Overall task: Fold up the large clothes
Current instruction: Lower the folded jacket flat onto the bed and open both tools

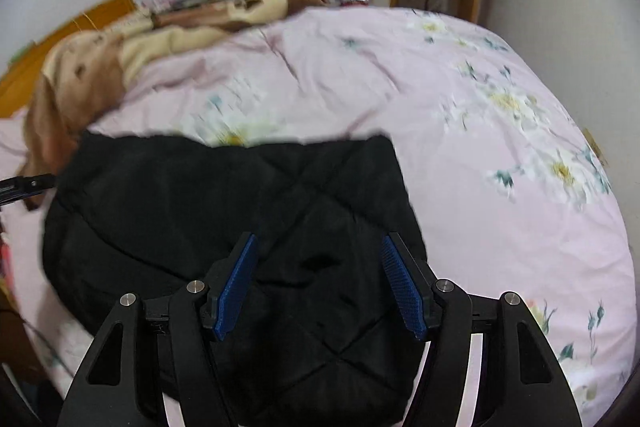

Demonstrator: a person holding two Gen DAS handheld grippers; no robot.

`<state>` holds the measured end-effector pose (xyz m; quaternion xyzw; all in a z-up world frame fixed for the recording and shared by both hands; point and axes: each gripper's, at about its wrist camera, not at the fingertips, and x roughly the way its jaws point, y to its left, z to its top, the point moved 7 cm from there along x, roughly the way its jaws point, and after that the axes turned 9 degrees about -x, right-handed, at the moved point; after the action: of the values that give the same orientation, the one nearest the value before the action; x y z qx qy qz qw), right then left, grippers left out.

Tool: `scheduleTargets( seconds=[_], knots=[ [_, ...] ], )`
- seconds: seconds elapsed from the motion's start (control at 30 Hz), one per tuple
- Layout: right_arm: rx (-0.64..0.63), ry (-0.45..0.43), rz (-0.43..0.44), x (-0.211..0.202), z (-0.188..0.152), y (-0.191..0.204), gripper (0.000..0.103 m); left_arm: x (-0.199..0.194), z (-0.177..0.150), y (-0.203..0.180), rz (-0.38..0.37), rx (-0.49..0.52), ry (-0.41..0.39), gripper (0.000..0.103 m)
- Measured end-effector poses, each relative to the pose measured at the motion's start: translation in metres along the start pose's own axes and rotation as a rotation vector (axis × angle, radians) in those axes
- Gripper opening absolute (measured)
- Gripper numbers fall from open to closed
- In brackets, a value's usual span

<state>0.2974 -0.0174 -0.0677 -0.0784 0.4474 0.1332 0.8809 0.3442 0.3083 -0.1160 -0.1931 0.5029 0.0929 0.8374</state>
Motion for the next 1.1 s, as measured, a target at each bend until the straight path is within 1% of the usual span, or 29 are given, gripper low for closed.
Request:
scheduleTargets(
  seconds=[0.07, 0.13, 0.2, 0.33, 0.5, 0.63, 0.7, 0.77, 0.8, 0.83, 0.9, 0.97, 1.0, 1.03, 1.1],
  knots=[
    [0.009, 0.051, -0.008, 0.015, -0.018, -0.012, 0.064, 0.017, -0.009, 0.005, 0.043, 0.012, 0.027, 0.073],
    [-0.020, 0.113, -0.026, 0.034, -0.031, -0.014, 0.064, 0.037, -0.015, 0.009, 0.089, 0.048, 0.056, 0.074],
    [-0.033, 0.123, -0.019, 0.033, -0.046, -0.020, 0.064, 0.045, -0.016, 0.009, 0.093, 0.067, 0.060, 0.074],
    [0.009, 0.152, -0.002, 0.049, -0.059, -0.024, 0.064, 0.054, -0.020, 0.009, 0.090, 0.064, 0.071, 0.075],
    [0.031, 0.176, 0.010, 0.050, -0.063, -0.029, 0.065, 0.055, -0.023, 0.011, 0.086, 0.050, 0.069, 0.076],
    [0.010, 0.185, -0.008, 0.039, -0.063, -0.030, 0.065, 0.043, -0.022, 0.012, 0.107, 0.007, 0.068, 0.076],
    [-0.011, 0.170, -0.028, 0.024, -0.060, -0.030, 0.065, 0.031, -0.022, 0.010, 0.122, 0.015, 0.065, 0.075],
    [-0.017, 0.122, -0.032, 0.002, -0.055, -0.031, 0.066, 0.013, -0.025, 0.005, 0.090, 0.018, 0.053, 0.075],
    [-0.009, 0.105, -0.032, -0.008, -0.053, -0.032, 0.066, 0.003, -0.027, 0.004, 0.061, 0.002, 0.051, 0.075],
    [0.001, 0.088, -0.036, -0.019, -0.052, -0.033, 0.066, -0.009, -0.029, 0.002, 0.051, -0.009, 0.040, 0.075],
    [0.017, 0.050, -0.033, -0.044, -0.051, -0.032, 0.066, -0.035, -0.034, -0.004, 0.058, 0.007, -0.009, 0.075],
    [0.024, 0.014, -0.032, -0.074, -0.052, -0.028, 0.066, -0.057, -0.045, -0.013, 0.023, 0.011, -0.028, 0.076],
    [0.025, 0.000, -0.034, -0.085, -0.054, -0.026, 0.066, -0.068, -0.052, -0.018, -0.010, 0.007, -0.026, 0.076],
    [0.026, -0.013, -0.034, -0.098, -0.056, -0.024, 0.066, -0.078, -0.059, -0.021, -0.021, 0.008, -0.029, 0.076],
    [0.024, -0.035, -0.031, -0.120, -0.062, -0.019, 0.067, -0.096, -0.072, -0.027, -0.020, 0.027, -0.051, 0.076]
  ],
)
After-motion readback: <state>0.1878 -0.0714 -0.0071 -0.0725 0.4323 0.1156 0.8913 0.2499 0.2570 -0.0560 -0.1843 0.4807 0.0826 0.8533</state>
